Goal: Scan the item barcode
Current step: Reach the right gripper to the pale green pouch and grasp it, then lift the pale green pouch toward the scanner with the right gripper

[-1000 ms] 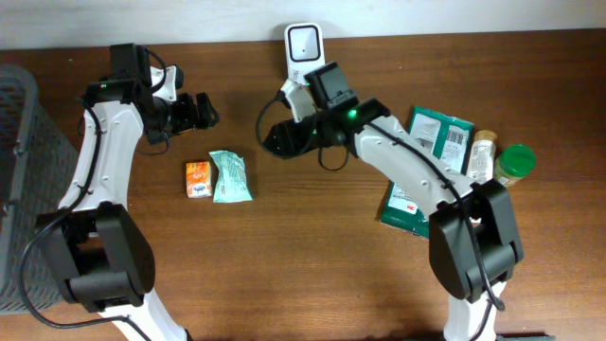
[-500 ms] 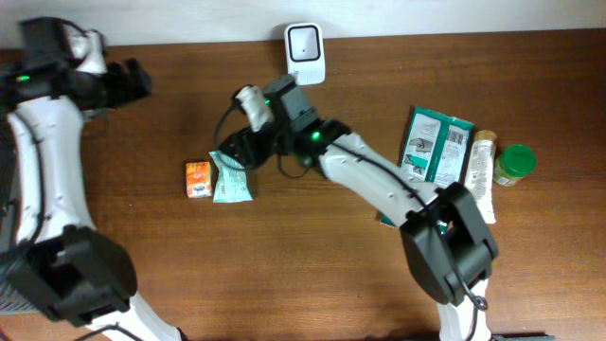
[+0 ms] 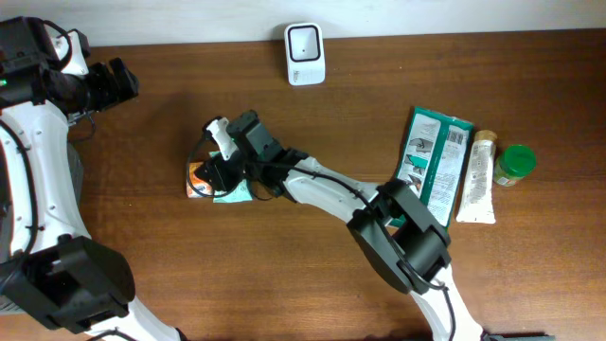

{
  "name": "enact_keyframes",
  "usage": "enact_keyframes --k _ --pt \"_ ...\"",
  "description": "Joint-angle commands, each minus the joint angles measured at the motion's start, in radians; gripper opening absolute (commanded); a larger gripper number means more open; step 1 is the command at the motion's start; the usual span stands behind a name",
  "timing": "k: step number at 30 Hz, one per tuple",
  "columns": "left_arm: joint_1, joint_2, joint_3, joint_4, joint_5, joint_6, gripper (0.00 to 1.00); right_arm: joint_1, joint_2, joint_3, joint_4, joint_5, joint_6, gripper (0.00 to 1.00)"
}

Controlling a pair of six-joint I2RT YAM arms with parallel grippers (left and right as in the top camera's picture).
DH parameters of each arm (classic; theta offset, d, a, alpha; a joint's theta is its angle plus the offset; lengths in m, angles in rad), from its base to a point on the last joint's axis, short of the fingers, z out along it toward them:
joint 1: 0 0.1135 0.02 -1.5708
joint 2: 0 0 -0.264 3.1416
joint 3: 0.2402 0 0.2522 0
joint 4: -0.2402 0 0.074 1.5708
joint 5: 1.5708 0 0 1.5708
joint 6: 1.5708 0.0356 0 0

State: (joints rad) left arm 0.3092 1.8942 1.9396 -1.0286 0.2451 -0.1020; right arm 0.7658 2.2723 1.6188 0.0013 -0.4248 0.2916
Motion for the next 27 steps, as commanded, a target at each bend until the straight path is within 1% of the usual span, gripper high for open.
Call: enact_keyframes --k 1,8,10,15,18,20,24,27 --pt "-0.005 -0.008 -0.031 -0.002 -0.006 -0.006 0.99 -0.018 0.008 -0.002 0.002 0.077 0.010 0.50" --pt "-0.025 0.008 -0.041 -0.001 -0.006 -0.006 0.99 -0.053 0.008 -0.002 -0.114 0.202 0.027 0.48" --pt "-0.034 0.008 -0.041 0.000 -0.006 -0.006 0.99 -0.053 0.008 -0.002 -0.140 0.231 -0.008 0.47" --pt "-0.056 0.009 -0.041 0.002 -0.007 -0.006 0.99 -0.053 0.007 0.000 -0.211 0.332 -0.030 0.46" --pt "-0.063 0.009 -0.041 0.003 -0.008 -0.006 0.99 -0.054 -0.002 0.022 -0.275 0.355 -0.065 0.46" --pt "-0.064 0.009 -0.041 0.003 -0.009 -0.006 0.99 -0.053 -0.011 0.066 -0.366 0.382 -0.086 0.45" --pt "-0.064 0.009 -0.041 0.003 -0.010 -0.006 0.99 -0.054 -0.014 0.201 -0.684 0.528 -0.084 0.45" --pt "-0.066 0.009 -0.041 0.003 -0.010 -0.006 0.99 -0.055 -0.014 0.253 -0.829 0.595 -0.073 0.45"
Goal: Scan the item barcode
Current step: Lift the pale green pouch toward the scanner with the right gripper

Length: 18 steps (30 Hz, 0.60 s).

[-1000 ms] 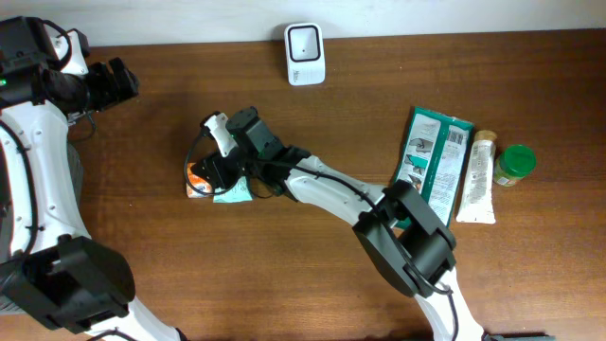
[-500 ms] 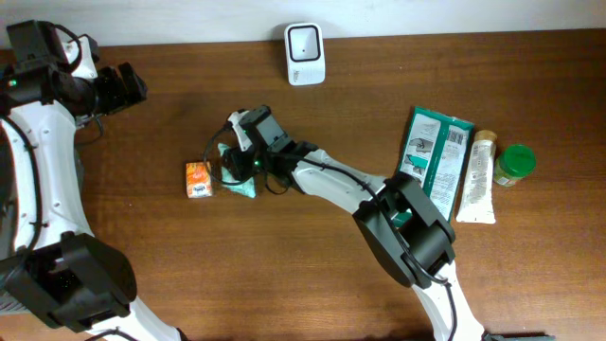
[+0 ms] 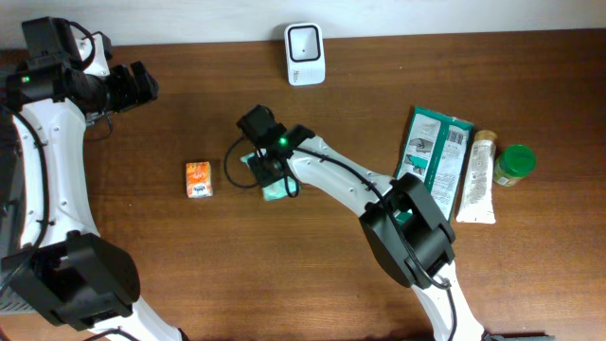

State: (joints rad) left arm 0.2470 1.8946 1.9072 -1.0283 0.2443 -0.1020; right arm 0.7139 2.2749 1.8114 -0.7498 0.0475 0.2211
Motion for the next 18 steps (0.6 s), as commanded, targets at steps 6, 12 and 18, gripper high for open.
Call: enact_keyframes --k 6,12,18 --pt "-0.025 0.009 -0.008 0.003 -0.010 -0.005 0.99 -0.010 -0.019 0.193 -0.266 0.093 -0.003 0.54" --pt "-0.025 0.009 -0.008 0.002 -0.032 -0.006 0.99 -0.106 -0.017 0.223 -0.397 0.090 -0.003 0.54" --pt "-0.025 0.009 -0.008 0.007 -0.032 -0.006 0.99 -0.169 0.004 0.120 -0.379 0.004 -0.007 0.45"
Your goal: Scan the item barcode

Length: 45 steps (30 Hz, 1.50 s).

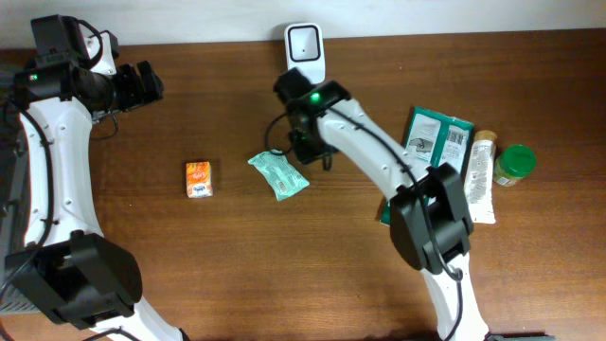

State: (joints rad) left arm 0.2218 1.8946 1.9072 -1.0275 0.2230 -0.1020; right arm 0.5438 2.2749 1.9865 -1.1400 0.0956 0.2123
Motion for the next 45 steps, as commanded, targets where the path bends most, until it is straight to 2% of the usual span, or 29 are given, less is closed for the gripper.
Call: enact_keyframes --k 1,7,12,21,28,30,33,35,40,45 --pt "0.000 0.009 -0.008 0.008 -0.011 -0.006 0.99 0.004 0.006 -0.078 0.024 -0.057 0.001 0.45" --pt "0.001 0.009 -0.008 0.010 -0.011 -0.006 0.99 0.049 0.006 -0.171 0.089 -0.150 -0.026 0.45" --pt "0.001 0.009 -0.008 0.013 -0.011 -0.006 0.99 0.114 0.006 -0.171 0.092 -0.271 -0.044 0.44" --pt "0.001 0.009 -0.008 0.013 -0.011 -0.006 0.99 0.215 0.005 -0.130 0.179 -0.357 -0.045 0.45" --pt "0.001 0.009 -0.008 0.013 -0.011 -0.006 0.99 0.142 -0.008 0.059 0.097 -0.357 -0.218 0.46" --pt "0.000 0.009 -0.008 0.013 -0.011 -0.006 0.99 0.101 -0.008 0.078 0.122 -0.333 -0.291 0.46" --pt "0.000 0.009 -0.009 0.013 -0.011 -0.006 0.99 0.040 0.006 0.078 0.161 -0.348 -0.436 0.60" --pt "0.000 0.009 -0.009 0.013 -0.010 -0.006 0.99 -0.003 0.034 0.076 0.165 -0.451 -0.580 0.62" --pt "0.000 0.009 -0.009 0.013 -0.010 -0.006 0.99 -0.086 0.109 0.076 0.175 -0.737 -0.711 0.62" --pt "0.000 0.009 -0.008 0.013 -0.010 -0.006 0.99 -0.092 0.174 0.076 0.224 -0.878 -0.712 0.63"
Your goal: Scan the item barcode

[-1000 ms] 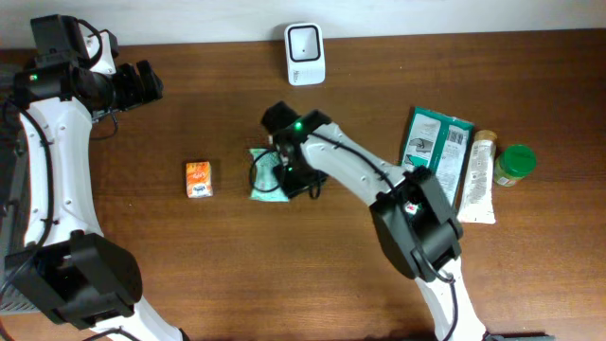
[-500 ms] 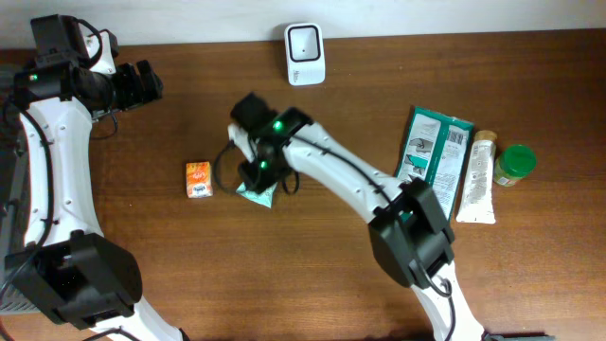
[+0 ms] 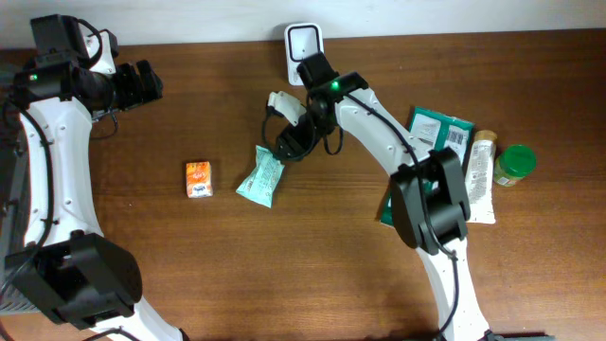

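Observation:
A teal packet [image 3: 260, 177] lies slanted on the wooden table [image 3: 312, 246] near the middle. My right gripper [image 3: 284, 124] hovers just above and to the right of the packet's upper end. Its white finger and its dark finger stand apart, and nothing shows between them. The white barcode scanner [image 3: 303, 40] stands at the back edge, partly covered by my right arm. A small orange box [image 3: 199, 179] lies to the left of the packet. My left gripper [image 3: 142, 82] hangs open at the far left back, away from everything.
At the right lie a green and white pack [image 3: 434, 156], a white tube [image 3: 480, 177] and a green-capped jar [image 3: 516, 164]. My right arm stretches from the front right across the middle of the table.
My right gripper was close under the scanner and is now lower and to the left, by the packet's upper end. The packet has turned to slant the other way and sits slightly further left.
My right gripper was first on the teal packet right beside the orange box. Then packet and gripper were further right, apart from the box. Then the packet lay alone with the gripper up by the scanner. Now the gripper is back at the turned packet.

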{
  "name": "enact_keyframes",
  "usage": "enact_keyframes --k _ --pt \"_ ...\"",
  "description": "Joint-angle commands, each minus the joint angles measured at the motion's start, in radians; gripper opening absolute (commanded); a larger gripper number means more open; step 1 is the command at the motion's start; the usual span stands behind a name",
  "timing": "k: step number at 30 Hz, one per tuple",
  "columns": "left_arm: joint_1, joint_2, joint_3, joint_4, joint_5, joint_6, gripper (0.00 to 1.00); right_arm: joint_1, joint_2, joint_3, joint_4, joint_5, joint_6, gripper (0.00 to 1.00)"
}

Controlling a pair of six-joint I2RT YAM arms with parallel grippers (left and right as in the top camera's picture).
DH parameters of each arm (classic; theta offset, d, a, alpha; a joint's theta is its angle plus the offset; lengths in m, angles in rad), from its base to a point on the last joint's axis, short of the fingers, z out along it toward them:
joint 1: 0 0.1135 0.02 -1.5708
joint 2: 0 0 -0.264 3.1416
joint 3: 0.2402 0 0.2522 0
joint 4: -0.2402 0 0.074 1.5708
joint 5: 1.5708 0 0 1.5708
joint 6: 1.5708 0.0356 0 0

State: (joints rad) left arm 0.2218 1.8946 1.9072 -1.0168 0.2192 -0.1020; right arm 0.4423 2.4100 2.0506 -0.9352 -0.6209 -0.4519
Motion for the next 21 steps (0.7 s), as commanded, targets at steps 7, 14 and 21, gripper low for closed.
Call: enact_keyframes --k 7,14,21 --pt "0.000 0.009 -0.009 0.002 -0.006 -0.006 0.99 0.029 0.084 0.012 0.043 -0.162 -0.002 0.62" --pt "0.000 0.009 -0.009 0.003 -0.006 -0.006 0.99 0.037 0.124 0.012 0.052 -0.145 0.121 0.20" --pt "0.000 0.009 -0.009 0.002 -0.006 -0.006 0.99 -0.003 0.077 0.040 -0.001 -0.127 0.181 0.04"
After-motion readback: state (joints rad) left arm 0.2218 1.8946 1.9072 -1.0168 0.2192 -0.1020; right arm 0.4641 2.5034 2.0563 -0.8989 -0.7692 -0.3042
